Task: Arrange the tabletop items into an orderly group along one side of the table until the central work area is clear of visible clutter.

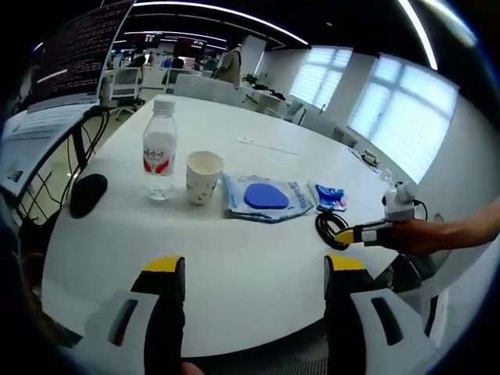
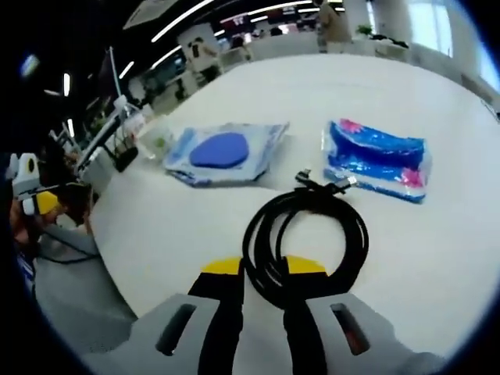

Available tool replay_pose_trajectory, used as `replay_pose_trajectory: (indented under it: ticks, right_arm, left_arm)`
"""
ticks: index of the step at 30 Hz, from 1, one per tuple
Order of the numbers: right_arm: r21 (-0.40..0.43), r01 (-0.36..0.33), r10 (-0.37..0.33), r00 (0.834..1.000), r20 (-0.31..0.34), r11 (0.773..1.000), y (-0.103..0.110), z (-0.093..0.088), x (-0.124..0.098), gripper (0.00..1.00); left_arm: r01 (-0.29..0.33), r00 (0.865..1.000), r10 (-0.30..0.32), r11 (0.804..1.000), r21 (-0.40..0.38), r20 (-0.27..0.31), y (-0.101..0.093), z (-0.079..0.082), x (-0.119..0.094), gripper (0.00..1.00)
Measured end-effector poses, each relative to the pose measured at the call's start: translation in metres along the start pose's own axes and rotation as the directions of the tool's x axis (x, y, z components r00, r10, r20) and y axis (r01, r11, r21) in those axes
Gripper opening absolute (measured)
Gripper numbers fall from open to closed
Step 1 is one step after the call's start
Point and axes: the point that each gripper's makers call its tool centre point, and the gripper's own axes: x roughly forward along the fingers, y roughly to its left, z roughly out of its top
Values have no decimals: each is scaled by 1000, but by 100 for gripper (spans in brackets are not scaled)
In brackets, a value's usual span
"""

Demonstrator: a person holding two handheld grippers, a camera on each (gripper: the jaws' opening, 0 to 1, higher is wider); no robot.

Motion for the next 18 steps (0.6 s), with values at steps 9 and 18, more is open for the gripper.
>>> replay_pose_trajectory:
  ticks: [9,18]
  right_arm:
    - [-32,-55,55,998,-17,998,25,-6,3,13]
    - [-26,-93,92,995,-34,995,36,-9,4,15]
  left_arm:
    - [3,1000,-3,1000,12,0,-2,2,1,74]
    - [11,1000,-11,1000,19,-12,-6,0,3,73]
